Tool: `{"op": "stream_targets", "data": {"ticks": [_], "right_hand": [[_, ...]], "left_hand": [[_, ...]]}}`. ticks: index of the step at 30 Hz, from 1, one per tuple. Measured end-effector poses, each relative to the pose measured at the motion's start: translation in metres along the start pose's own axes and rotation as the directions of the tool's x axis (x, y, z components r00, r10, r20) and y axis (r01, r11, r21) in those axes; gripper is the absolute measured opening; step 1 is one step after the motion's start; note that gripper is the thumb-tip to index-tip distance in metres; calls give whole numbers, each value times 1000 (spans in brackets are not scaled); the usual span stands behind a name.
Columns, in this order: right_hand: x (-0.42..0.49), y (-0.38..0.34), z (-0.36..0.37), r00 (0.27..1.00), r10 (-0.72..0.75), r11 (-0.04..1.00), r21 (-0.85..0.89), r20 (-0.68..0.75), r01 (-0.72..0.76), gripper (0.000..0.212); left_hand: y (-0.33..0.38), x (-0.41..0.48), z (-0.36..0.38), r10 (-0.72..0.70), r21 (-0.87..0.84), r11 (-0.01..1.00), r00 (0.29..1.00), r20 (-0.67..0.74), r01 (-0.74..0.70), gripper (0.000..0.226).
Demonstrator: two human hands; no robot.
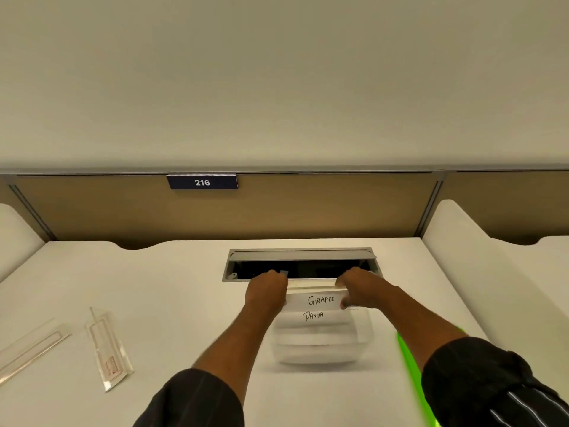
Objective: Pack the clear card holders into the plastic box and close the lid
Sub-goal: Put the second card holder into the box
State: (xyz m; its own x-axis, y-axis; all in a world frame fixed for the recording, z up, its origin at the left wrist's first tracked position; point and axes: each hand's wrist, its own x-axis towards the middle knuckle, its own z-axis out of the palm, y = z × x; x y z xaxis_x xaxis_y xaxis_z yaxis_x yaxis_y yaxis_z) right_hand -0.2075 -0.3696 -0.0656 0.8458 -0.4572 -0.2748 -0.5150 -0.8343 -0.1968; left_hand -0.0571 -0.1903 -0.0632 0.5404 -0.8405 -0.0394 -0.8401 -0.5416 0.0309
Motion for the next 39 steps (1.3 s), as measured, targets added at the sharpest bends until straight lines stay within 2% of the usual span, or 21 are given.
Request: {"op": "stream_targets", "data": {"ticks": [7, 11, 23, 33, 39], "right_hand": [[15, 5, 10, 997, -58, 993, -100, 47, 62, 48], [21, 8, 20, 994, -80, 980, -179, 72, 92, 43], [41, 9, 48, 987, -73, 966, -238, 140, 106, 38], [45, 7, 63, 986, -66, 941, -318, 153, 112, 35], [42, -3, 58, 991, -78, 942, -317, 108, 108, 37]], "left_hand": [[5, 11, 24, 57, 56, 997, 995, 76, -62, 29], [8, 18, 32, 92, 73, 992, 992, 90, -99, 23], [10, 36, 55, 116, 123, 983, 982, 148, -135, 21], [10, 35, 68, 113, 73, 989, 982, 154, -125, 24], [7, 30, 66, 98, -53, 994, 988, 123, -92, 22]]}}
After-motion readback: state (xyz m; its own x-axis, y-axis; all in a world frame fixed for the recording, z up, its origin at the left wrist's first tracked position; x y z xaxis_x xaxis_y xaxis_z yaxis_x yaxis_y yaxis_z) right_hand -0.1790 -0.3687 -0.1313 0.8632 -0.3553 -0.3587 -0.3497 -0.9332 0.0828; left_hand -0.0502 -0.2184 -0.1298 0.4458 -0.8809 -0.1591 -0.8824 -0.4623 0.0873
